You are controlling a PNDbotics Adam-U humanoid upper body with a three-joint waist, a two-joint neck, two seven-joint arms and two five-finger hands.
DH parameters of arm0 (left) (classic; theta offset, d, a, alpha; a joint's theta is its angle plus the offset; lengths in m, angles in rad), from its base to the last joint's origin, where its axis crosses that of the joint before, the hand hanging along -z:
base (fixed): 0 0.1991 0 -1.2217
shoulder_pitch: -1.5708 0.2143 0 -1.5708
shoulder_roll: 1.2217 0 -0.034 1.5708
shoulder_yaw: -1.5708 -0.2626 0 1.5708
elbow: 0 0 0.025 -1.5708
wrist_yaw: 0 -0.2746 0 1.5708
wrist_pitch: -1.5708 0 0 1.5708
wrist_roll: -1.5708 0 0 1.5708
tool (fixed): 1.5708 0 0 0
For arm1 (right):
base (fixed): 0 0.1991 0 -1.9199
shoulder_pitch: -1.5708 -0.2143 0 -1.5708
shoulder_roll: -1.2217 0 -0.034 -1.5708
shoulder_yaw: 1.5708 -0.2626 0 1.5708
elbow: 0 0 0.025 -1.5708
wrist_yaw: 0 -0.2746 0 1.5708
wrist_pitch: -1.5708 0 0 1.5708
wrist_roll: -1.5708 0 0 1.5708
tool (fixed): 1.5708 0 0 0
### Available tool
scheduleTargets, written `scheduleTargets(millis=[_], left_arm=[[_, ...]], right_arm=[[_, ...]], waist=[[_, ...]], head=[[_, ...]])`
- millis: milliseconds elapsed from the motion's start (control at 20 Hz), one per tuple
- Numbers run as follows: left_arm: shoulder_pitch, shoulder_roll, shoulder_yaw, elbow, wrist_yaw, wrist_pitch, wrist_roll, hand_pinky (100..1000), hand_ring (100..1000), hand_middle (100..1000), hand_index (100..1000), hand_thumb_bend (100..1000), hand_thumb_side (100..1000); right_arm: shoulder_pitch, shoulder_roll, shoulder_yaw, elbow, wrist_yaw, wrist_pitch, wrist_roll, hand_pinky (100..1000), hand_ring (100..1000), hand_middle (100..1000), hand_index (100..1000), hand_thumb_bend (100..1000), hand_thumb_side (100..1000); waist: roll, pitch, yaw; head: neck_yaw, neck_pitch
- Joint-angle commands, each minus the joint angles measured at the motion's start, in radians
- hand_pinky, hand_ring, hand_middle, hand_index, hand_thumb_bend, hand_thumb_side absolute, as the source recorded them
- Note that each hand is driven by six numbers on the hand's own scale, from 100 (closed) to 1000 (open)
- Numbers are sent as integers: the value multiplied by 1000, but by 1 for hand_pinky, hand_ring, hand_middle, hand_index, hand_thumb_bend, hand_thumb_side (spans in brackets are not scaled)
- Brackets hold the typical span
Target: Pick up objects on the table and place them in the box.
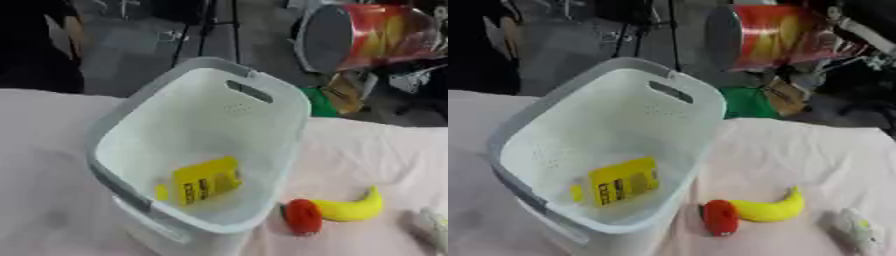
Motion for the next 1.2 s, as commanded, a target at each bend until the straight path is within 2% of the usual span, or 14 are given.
scheduleTargets(millis=[50,150,300,750,950,1200], left_arm=[[-8,-2,-2,-12,-2,-3,-5,514,468,598,669,100,963],[-7,-3,-2,-12,-1,-4,-5,523,468,598,669,100,964],[-7,-3,-2,-12,-1,-5,-6,583,469,598,669,100,964],[-12,-4,-7,-12,2,-8,-11,583,468,598,668,100,964],[-20,0,-12,-12,4,-11,-15,583,468,598,669,100,964],[-27,4,-14,-12,6,-16,-17,583,468,598,669,100,966]], right_arm=[[-34,-14,4,-33,-6,2,9,983,976,711,406,100,402],[-48,-4,18,-51,-3,1,18,983,977,714,408,100,401],[-68,13,36,-81,-5,0,30,983,978,714,407,100,398],[-118,74,104,-143,-6,-18,73,983,977,713,421,100,413],[-140,99,140,-126,8,-51,81,987,979,712,427,100,425],[-159,132,160,-48,-7,-103,70,990,981,701,418,100,444]], waist=[[1,-26,3],[-1,-27,5],[-4,-28,7],[-18,-24,28],[-34,-16,51],[-56,-6,82]], head=[[-5,-10],[-10,-10],[-15,-9],[-22,-12],[-29,-10],[-18,-5]])
